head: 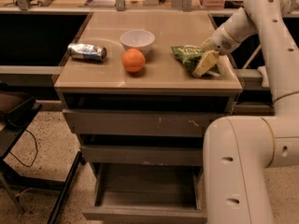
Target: Place green jalapeno chip bag into bottom drawer
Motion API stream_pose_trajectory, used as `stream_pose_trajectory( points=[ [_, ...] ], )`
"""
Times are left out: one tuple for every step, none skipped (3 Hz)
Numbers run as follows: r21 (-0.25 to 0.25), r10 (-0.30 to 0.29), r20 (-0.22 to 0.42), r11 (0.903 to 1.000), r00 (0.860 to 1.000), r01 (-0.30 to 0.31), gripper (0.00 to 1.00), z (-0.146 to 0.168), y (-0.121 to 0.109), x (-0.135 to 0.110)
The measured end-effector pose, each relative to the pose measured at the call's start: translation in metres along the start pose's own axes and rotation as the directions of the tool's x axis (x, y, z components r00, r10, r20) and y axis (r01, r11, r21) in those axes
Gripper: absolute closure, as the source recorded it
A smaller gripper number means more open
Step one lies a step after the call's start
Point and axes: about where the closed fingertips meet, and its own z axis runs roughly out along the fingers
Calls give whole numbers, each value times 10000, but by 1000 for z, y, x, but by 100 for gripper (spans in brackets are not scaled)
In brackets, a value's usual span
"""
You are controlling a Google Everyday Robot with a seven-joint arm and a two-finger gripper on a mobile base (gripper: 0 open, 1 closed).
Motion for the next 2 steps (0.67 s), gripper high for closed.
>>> stream_pose_trajectory(
  points=[
    [5,0,0,10000,10000,0,89,-6,3,-5],
    [9,1,0,10000,10000,-1,100,-12,5,-8]
  ],
)
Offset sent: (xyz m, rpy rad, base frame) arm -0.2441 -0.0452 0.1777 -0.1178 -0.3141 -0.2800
